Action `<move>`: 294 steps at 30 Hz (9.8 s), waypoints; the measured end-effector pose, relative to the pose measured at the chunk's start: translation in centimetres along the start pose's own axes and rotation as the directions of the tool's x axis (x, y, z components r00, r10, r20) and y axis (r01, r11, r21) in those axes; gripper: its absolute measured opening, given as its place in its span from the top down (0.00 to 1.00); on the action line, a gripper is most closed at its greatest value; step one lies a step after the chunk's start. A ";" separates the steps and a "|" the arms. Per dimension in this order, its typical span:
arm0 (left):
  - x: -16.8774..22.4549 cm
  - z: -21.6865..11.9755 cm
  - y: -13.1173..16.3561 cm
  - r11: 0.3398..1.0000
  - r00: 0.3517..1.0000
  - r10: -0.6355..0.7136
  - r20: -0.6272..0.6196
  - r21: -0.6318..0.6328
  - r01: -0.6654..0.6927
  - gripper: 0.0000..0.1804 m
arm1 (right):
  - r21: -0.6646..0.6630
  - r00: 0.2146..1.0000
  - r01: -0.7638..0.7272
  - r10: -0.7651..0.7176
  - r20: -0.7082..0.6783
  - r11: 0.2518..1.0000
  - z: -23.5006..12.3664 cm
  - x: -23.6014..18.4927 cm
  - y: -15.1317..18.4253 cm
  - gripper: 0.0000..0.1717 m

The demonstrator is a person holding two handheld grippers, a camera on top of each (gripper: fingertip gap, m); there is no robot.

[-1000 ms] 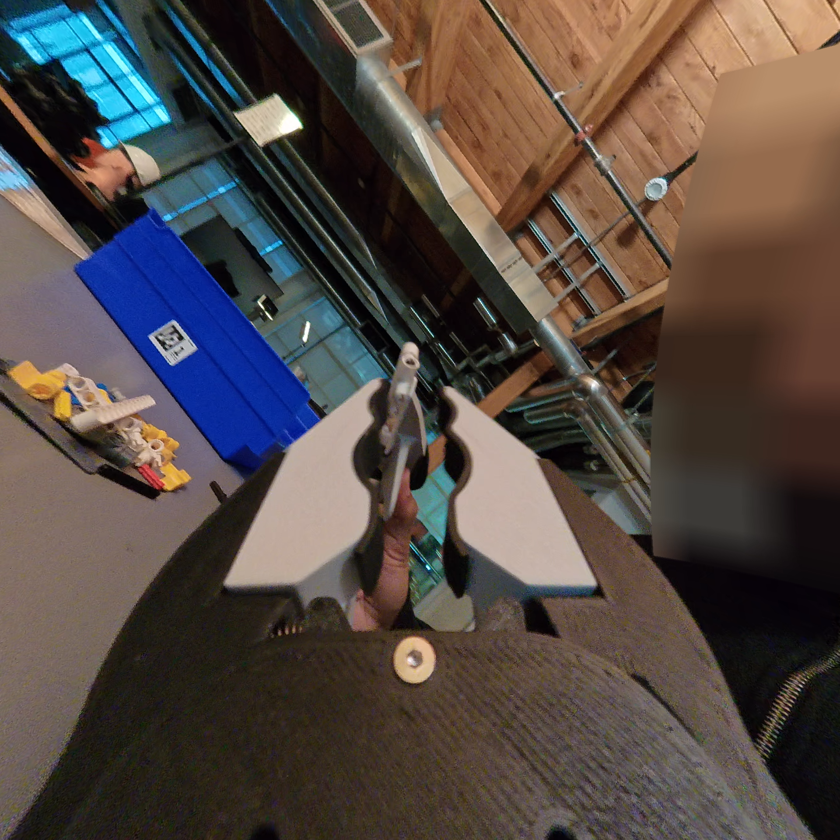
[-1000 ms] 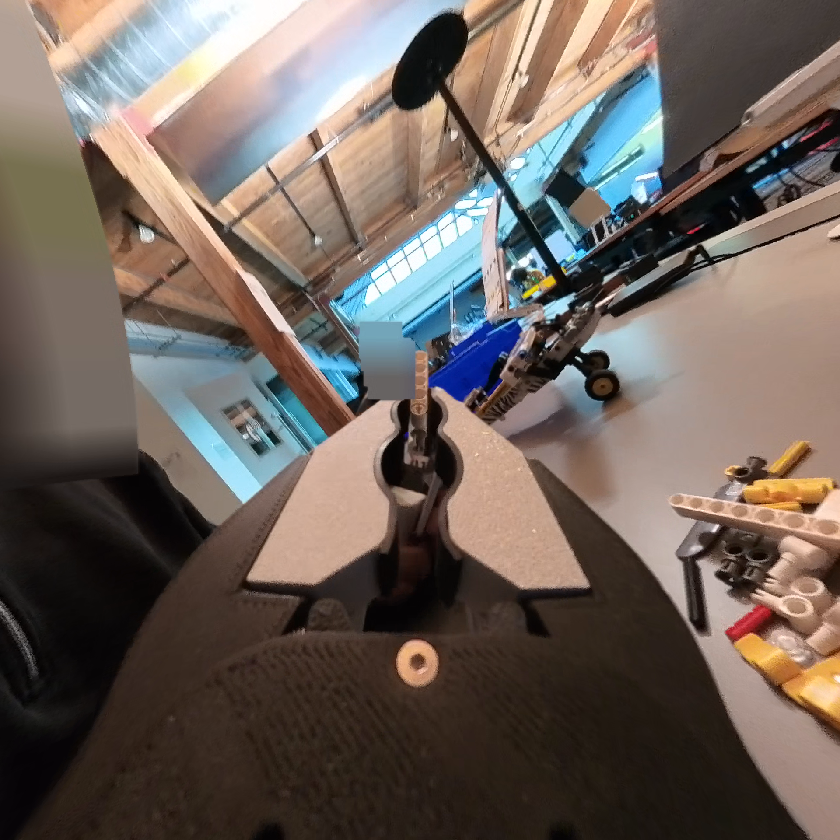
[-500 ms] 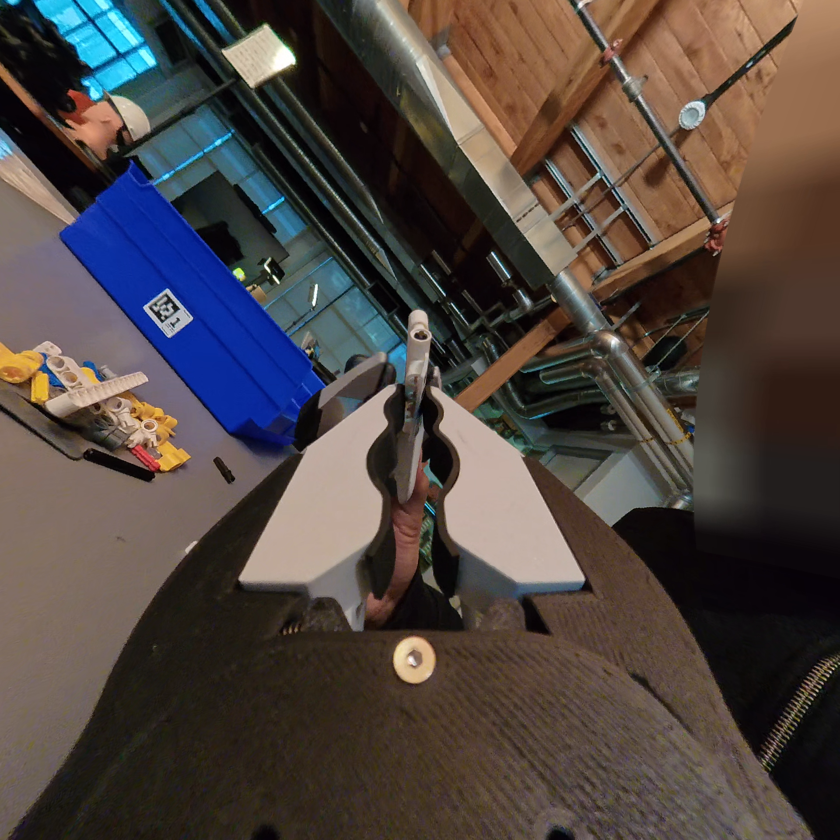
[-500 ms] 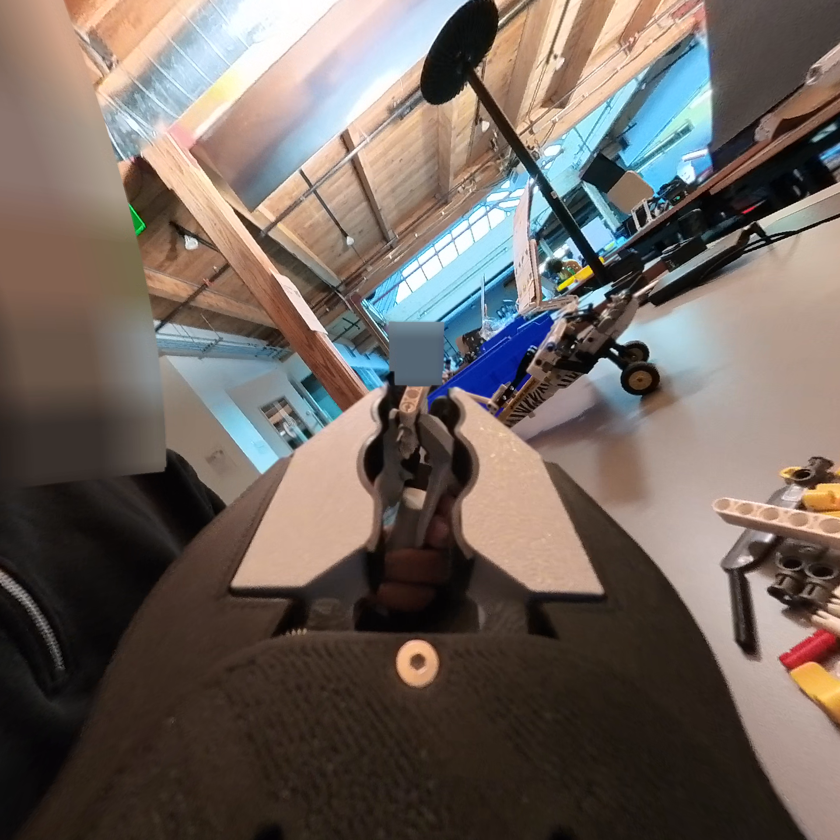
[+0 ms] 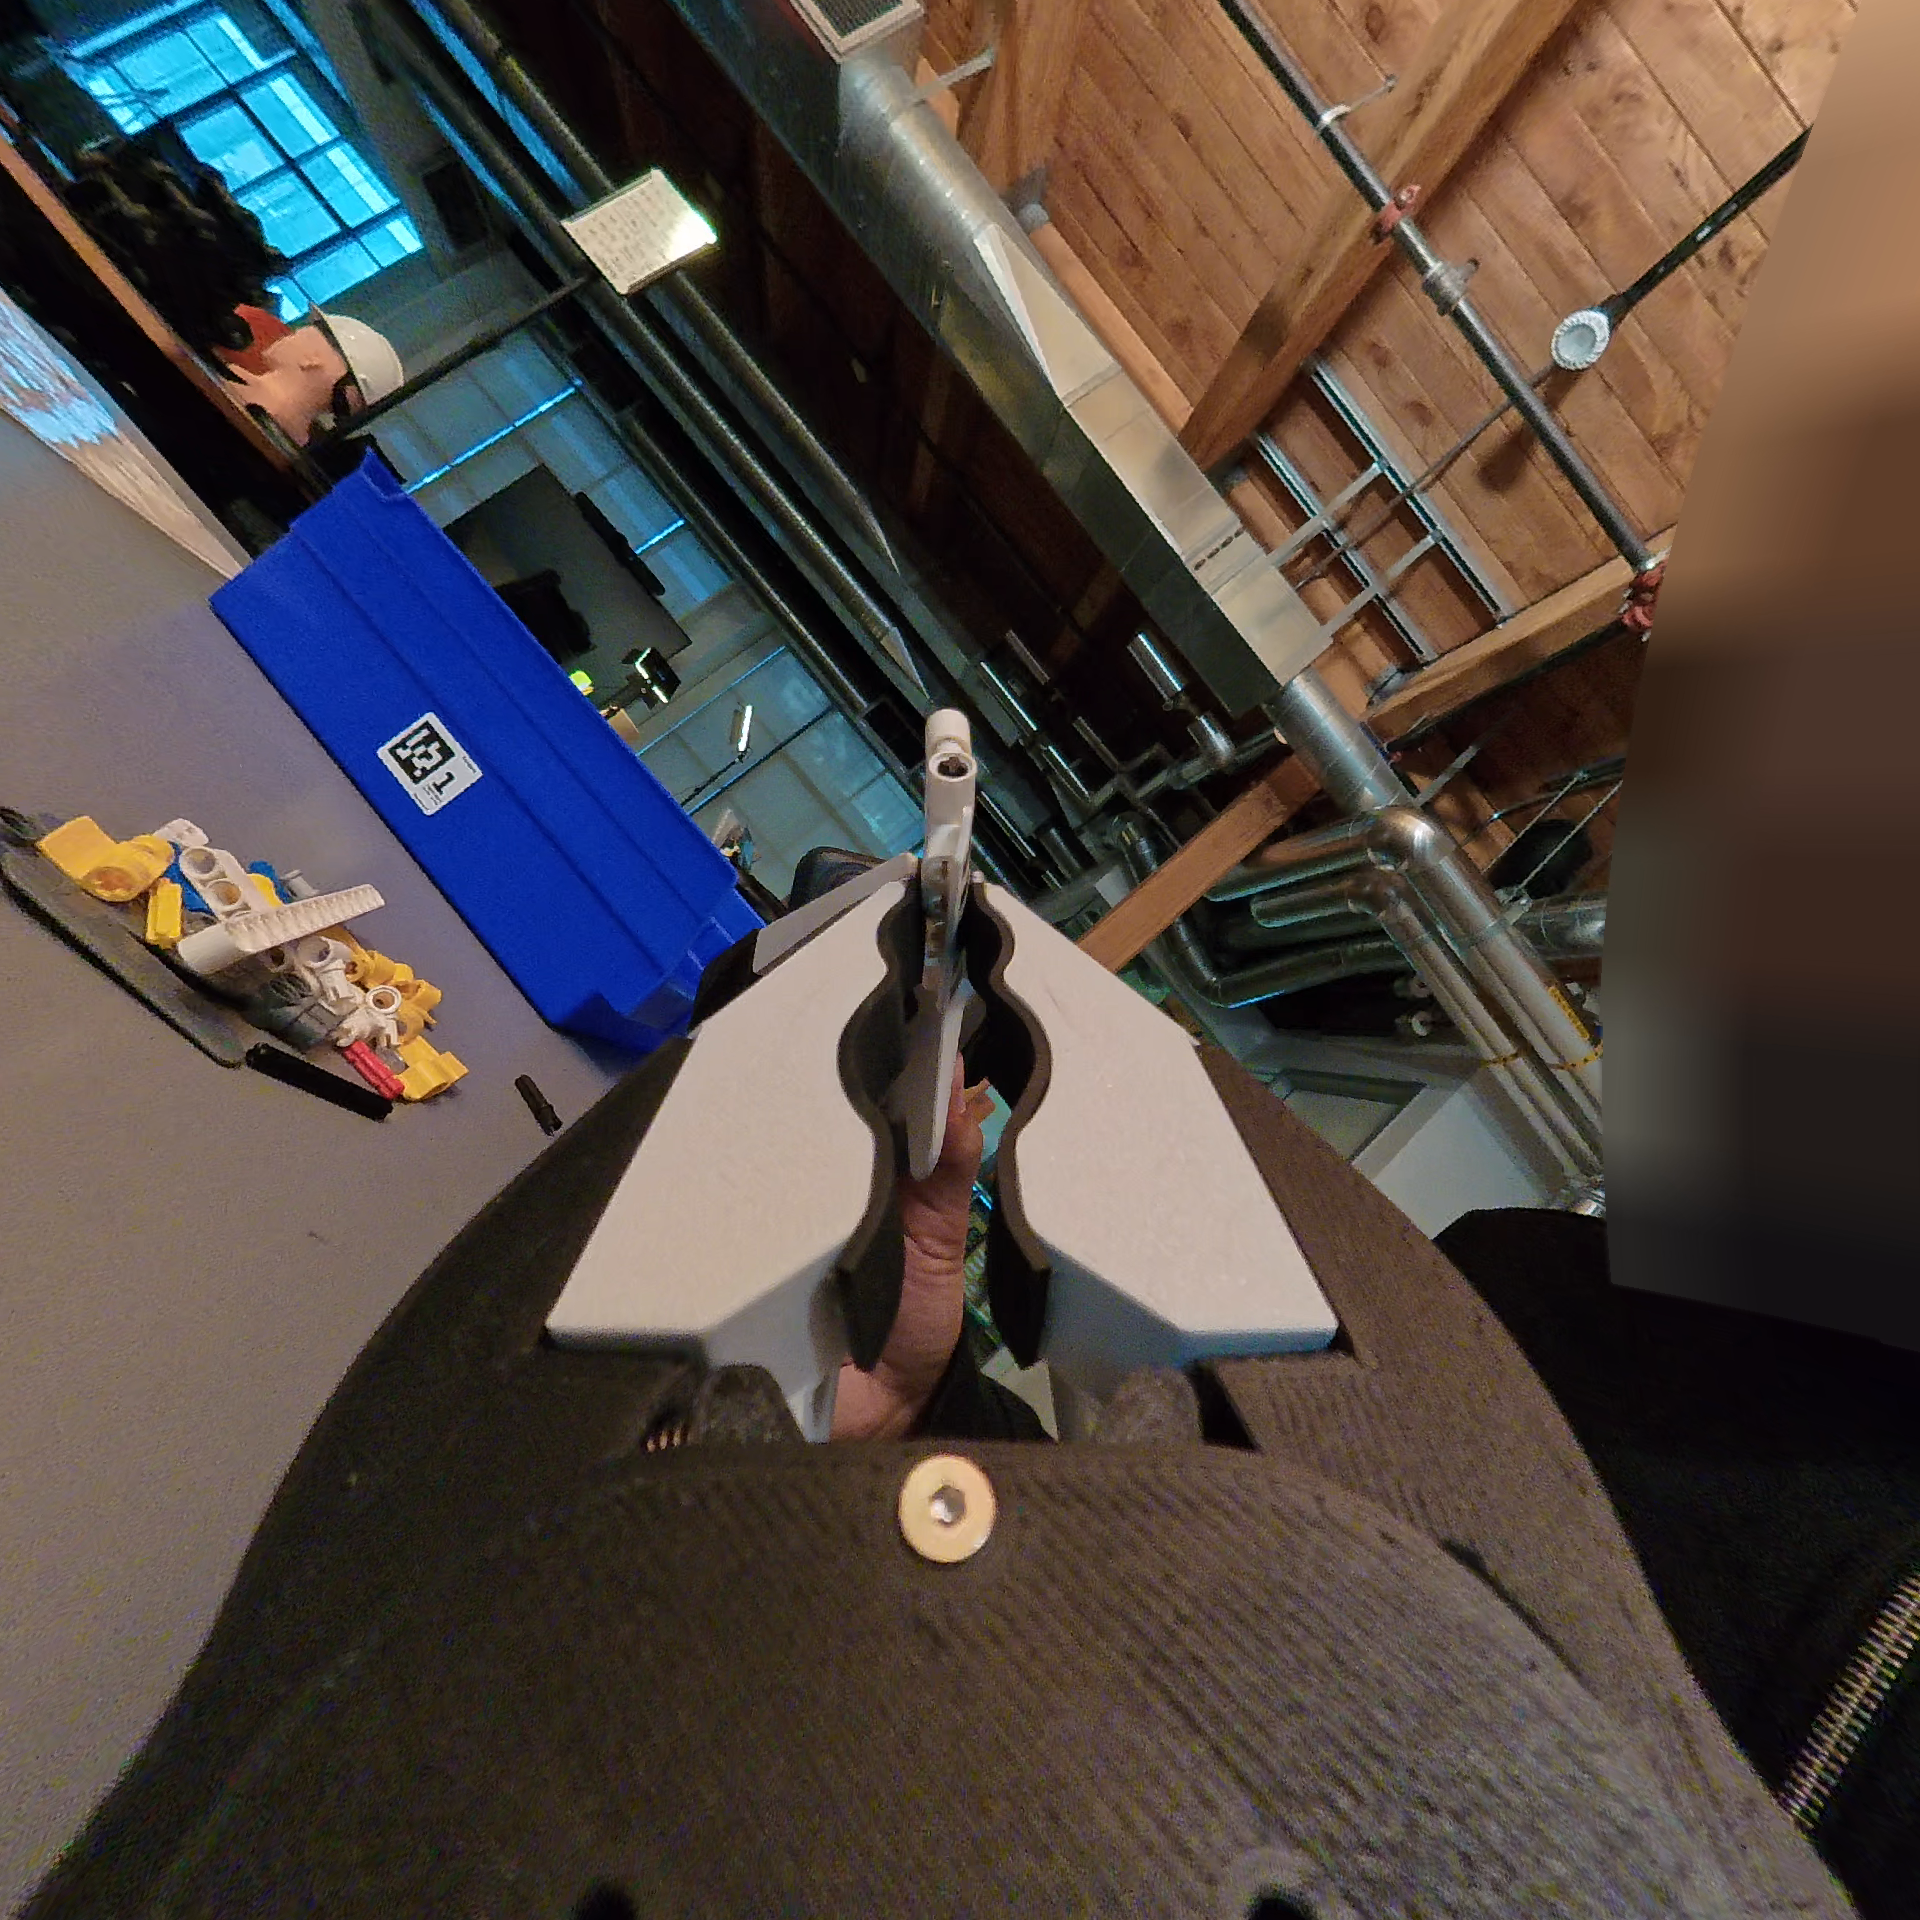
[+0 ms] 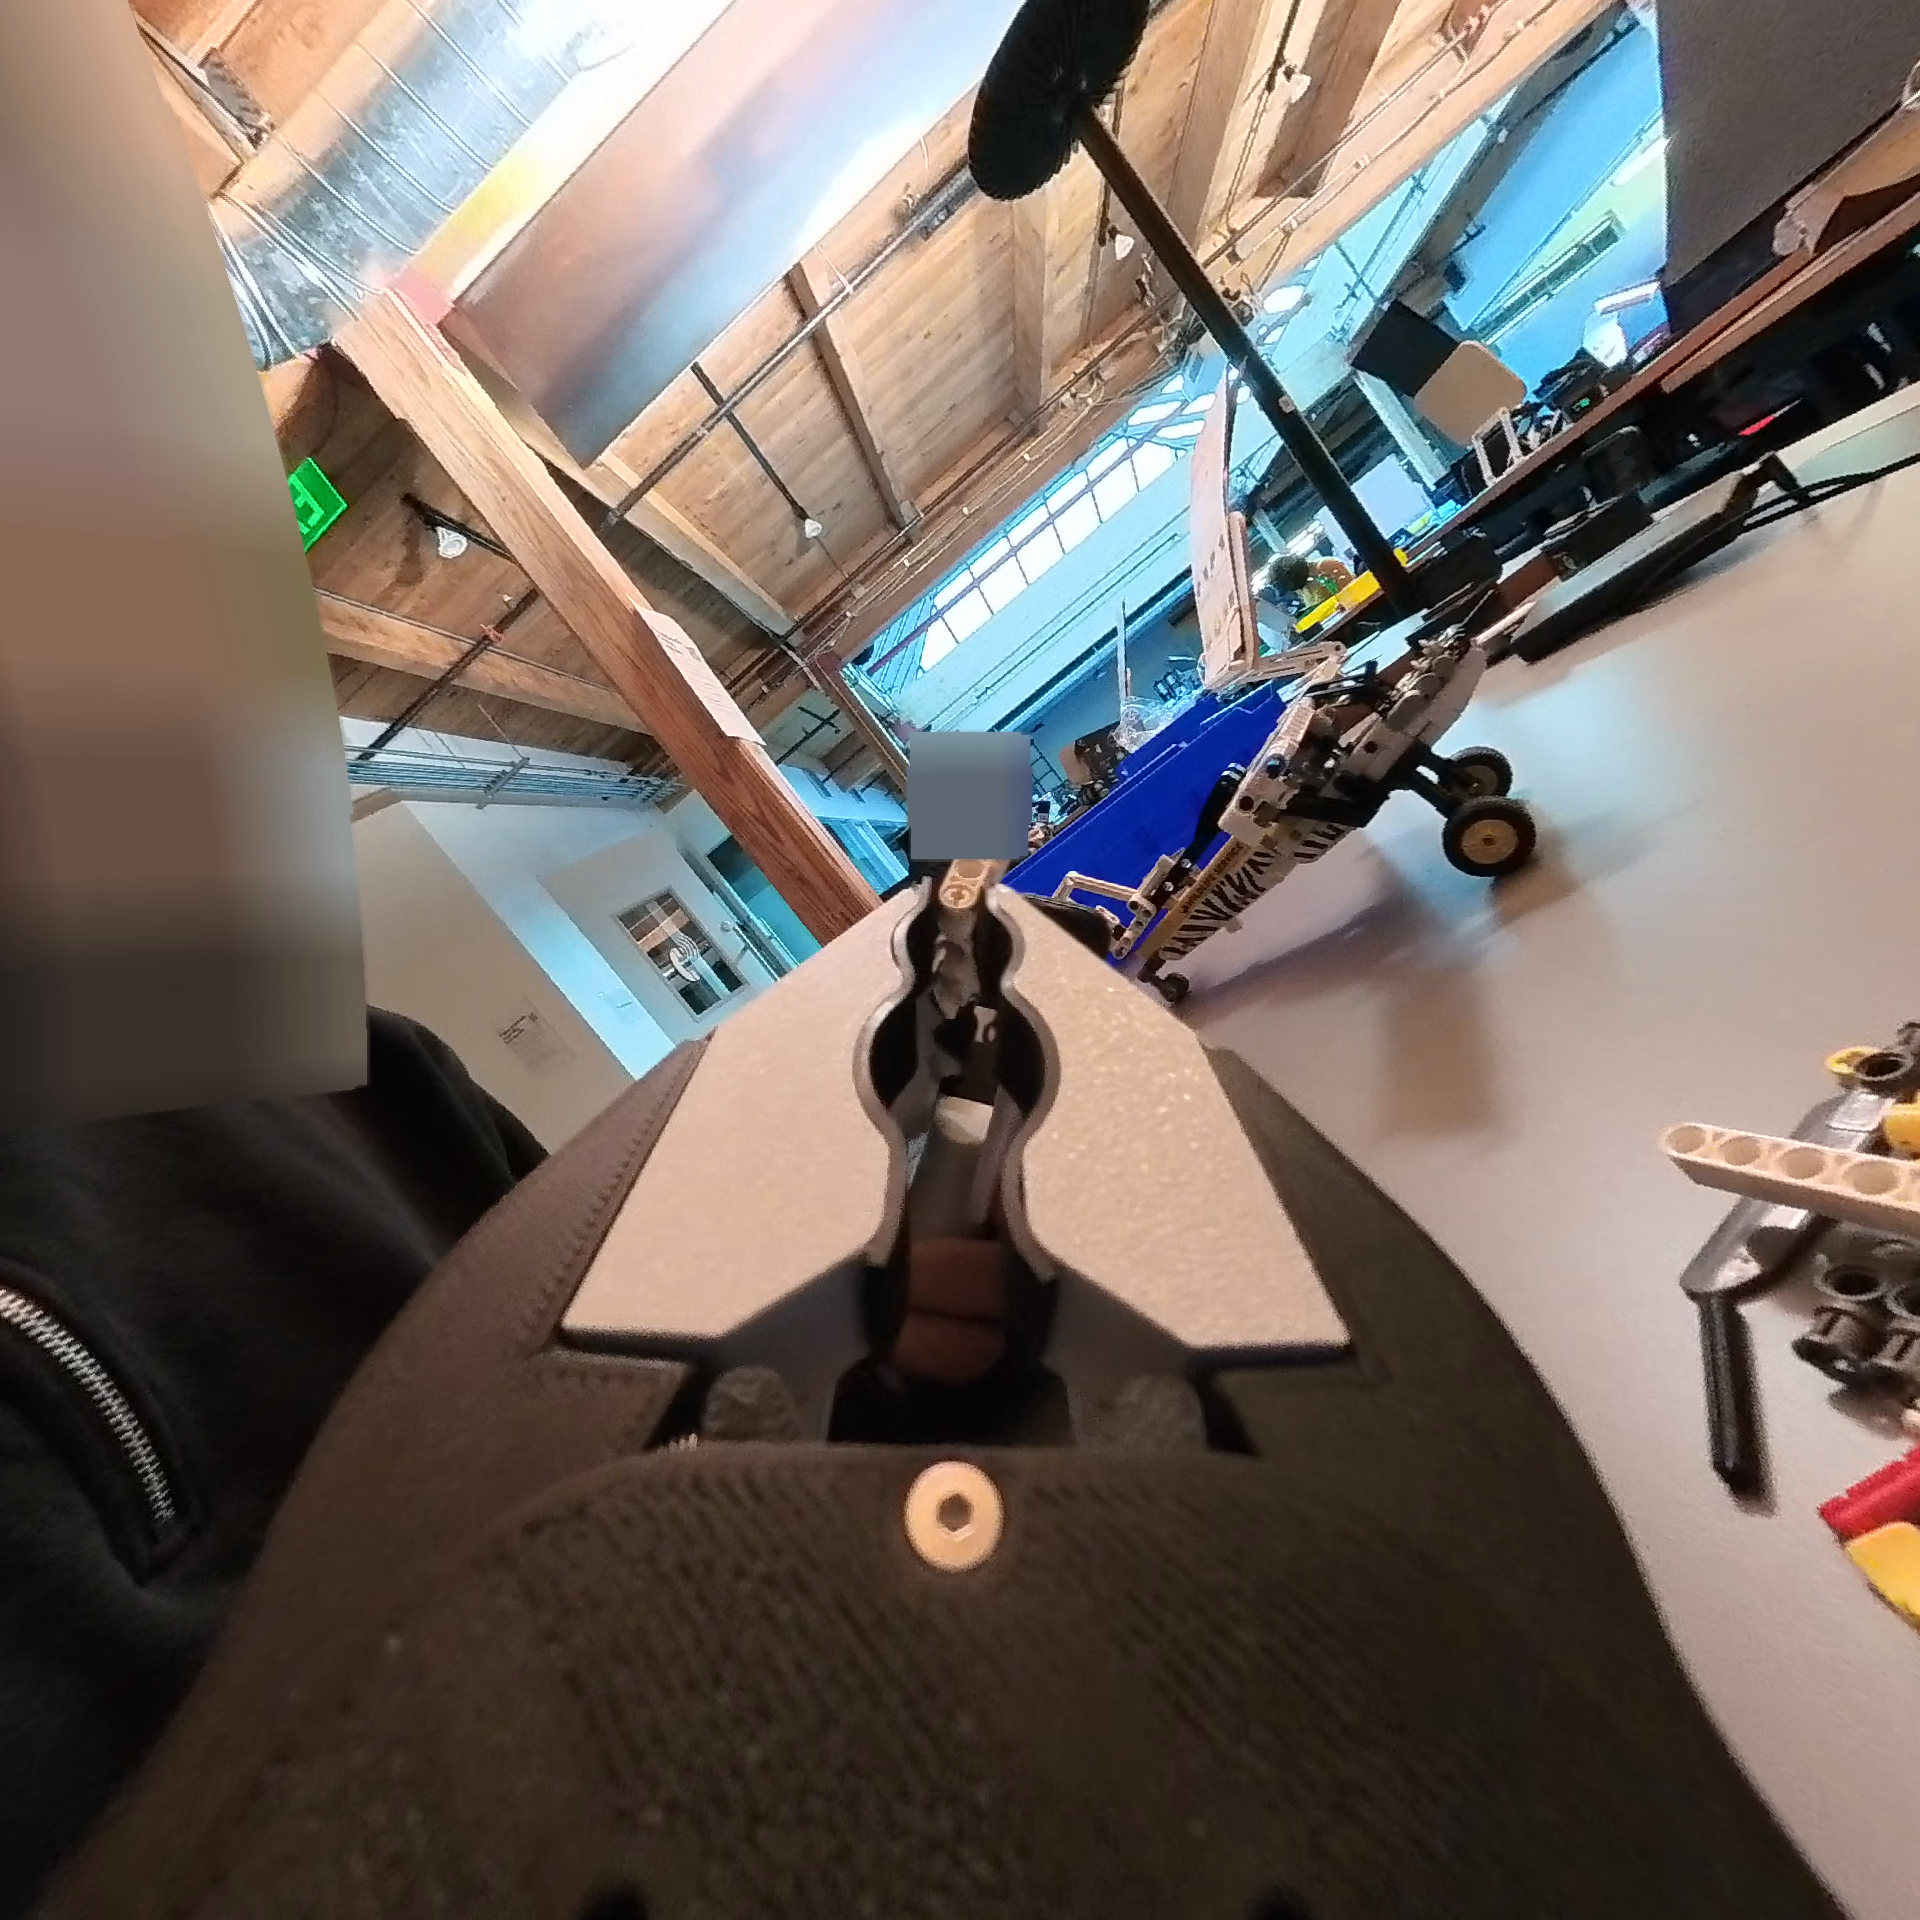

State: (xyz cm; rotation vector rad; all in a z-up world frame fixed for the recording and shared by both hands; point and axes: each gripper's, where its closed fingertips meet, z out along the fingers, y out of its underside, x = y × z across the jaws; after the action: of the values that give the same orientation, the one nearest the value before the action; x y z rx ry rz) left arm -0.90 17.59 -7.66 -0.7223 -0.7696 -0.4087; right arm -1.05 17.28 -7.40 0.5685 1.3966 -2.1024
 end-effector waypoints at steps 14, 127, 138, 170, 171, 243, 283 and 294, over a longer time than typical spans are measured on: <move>0.1 0.1 0.2 0.999 0.999 -0.030 -0.028 -0.011 0.030 0.99 | -0.005 0.999 0.037 -0.037 -0.014 0.999 -0.1 -0.2 0.0 0.98; 0.5 -0.6 0.4 0.991 0.989 -0.132 -0.066 -0.031 0.130 0.99 | -0.736 0.077 0.369 -0.808 -0.584 0.567 -12.2 10.2 -5.1 0.97; 0.4 -0.6 0.4 0.991 0.989 -0.135 -0.066 -0.032 0.133 0.99 | -0.694 0.266 0.113 -0.694 -0.669 0.711 -14.5 12.5 -3.0 0.92; 0.4 -0.6 0.4 0.990 0.988 -0.140 -0.071 -0.031 0.138 0.99 | -0.879 0.386 0.140 -0.843 -0.375 0.456 -9.5 13.9 -0.4 0.83; 0.4 -0.6 0.4 0.990 0.988 -0.140 -0.071 -0.031 0.138 0.99 | -0.883 0.380 0.138 -0.847 -0.370 0.448 -9.5 14.0 -0.3 0.86; 0.5 -0.6 0.4 0.990 0.987 -0.143 -0.076 -0.034 0.140 0.98 | -0.770 0.487 0.046 -0.688 -0.539 0.636 -8.4 13.0 1.6 0.87; 0.5 -0.6 0.4 0.990 0.987 -0.143 -0.077 -0.035 0.140 0.99 | -0.871 0.144 -0.037 -0.860 -0.490 0.490 -11.0 17.2 -4.6 0.91; 0.5 -0.6 0.4 0.989 0.987 -0.144 -0.077 -0.036 0.142 0.98 | -0.771 0.180 0.154 -0.785 -0.592 0.617 -10.6 11.7 -6.8 0.92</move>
State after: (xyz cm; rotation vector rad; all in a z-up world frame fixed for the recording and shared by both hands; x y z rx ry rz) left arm -0.03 17.43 -7.78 -0.6771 -0.7439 -0.5767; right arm -13.86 26.82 -13.81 1.2818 3.1658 -1.4843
